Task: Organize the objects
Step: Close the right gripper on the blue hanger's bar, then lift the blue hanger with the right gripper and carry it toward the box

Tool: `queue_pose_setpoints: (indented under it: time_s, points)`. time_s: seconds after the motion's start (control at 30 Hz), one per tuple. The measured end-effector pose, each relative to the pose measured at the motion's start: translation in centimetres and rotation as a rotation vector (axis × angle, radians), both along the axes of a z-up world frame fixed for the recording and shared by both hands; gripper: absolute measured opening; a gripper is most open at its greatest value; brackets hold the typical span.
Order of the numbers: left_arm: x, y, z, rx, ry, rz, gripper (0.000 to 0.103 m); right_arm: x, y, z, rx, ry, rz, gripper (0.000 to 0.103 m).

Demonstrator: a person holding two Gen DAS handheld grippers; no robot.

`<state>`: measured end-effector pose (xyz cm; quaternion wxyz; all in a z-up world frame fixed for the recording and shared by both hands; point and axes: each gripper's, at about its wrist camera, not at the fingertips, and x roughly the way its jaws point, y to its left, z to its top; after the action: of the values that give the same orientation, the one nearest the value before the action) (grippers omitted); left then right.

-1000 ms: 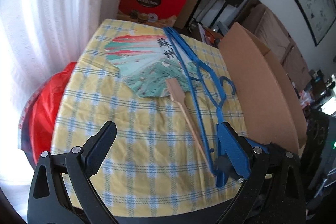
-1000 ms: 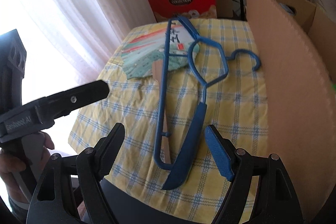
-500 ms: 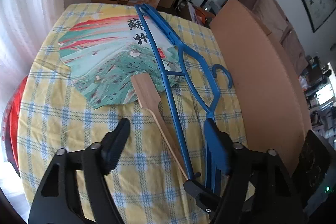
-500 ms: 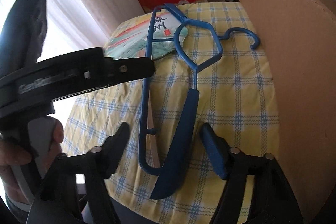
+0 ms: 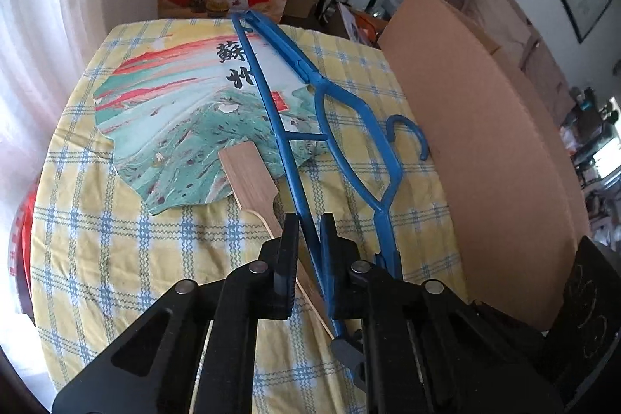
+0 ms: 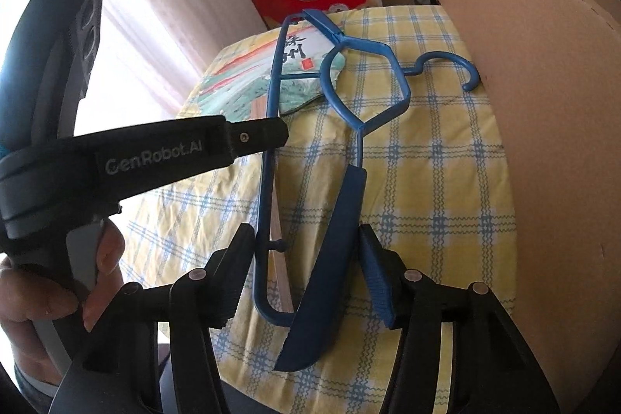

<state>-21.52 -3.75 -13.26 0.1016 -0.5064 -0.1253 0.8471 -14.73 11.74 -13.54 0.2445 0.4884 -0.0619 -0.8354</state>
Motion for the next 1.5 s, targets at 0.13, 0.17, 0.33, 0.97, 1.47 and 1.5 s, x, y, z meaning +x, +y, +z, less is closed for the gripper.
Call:
queue_pose_setpoints:
  time_s: [0.13,0.17,0.33,0.97,1.47,1.5]
  points:
    - [0.9,0.0,0.6,0.000,0.035,0.008,0.009,0.6,0.1,0.6,-0.006,0.033,0.003,0.055]
    - [1.1,-0.1,0.8,0.004,0.044,0.010,0.009,0.7,0.2,0.9,-0.010,0.041,0.003,0.055]
    - [2.0,-0.3,2.8,0.094,0.107,-0.016,0.000,1.7,-0.4,1.9,0.048,0.114,0.027,0.054]
    - [0.1,-3.1,-1.4,0.124,-0.041,0.140,0.049,0.4,0.6,-0.3,0.022,-0.016,0.004,0.031]
    - [2.6,-0.6,1.6,0.070,0.096,0.076,0.009,1.9,0.3,1.6,0.023,0.111,0.043,0.019]
    - [2.9,-0.6,2.3,0.079,0.111,0.075,0.009,2.3,0.3,2.1,0.028,0.132,0.044,0.018]
